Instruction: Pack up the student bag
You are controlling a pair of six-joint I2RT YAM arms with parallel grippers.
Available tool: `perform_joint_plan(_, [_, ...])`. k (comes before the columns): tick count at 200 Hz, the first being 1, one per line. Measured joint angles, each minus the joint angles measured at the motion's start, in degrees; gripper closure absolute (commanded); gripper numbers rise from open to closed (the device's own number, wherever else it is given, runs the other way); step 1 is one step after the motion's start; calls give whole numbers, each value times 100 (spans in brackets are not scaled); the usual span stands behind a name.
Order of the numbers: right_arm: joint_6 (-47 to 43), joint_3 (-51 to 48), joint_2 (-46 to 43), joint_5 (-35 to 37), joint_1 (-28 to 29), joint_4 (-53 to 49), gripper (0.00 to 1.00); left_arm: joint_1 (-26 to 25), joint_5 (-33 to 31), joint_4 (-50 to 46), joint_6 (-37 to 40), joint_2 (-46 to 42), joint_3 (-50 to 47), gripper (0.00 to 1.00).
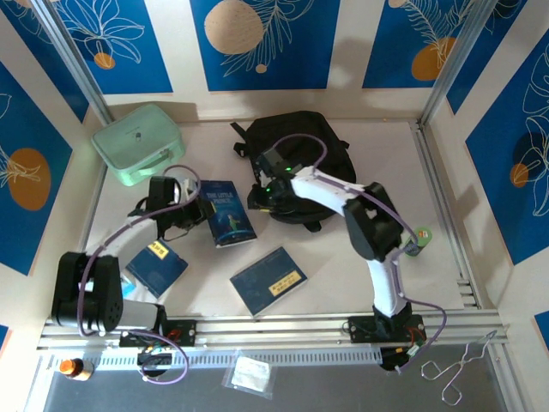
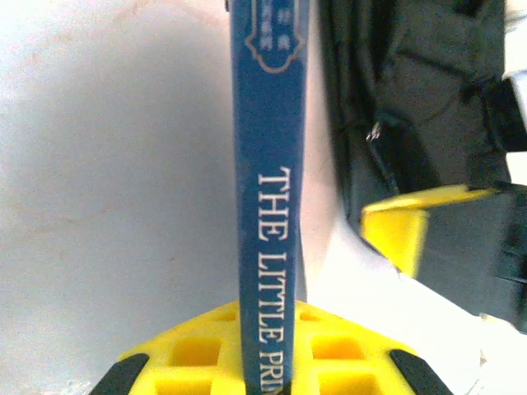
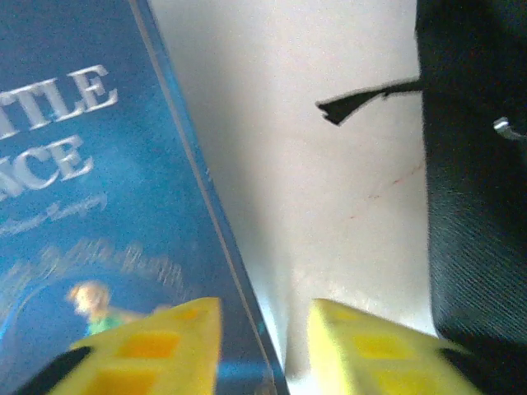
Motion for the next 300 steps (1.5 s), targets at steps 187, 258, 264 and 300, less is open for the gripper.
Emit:
perform_joint_plan(187, [4332,-2962,-1703,-1681,-918,5670,16,-728,-1067,3069,-3919,647,876,100])
perform_joint_plan(258, [4966,-2697,-1174,-1606,-828,6389,39,-866,-1224,3661,-4489,710,874,100])
perform_joint_plan(264, [4996,-2693,-1176,-1593,-824,6454,43,-872,-1231,3676,-4511,713,874,100])
perform_joint_plan(300, [5040,-2726,-1176,-1532,-831,6870,69,-881,-1257,3751,-4601,732,852,100])
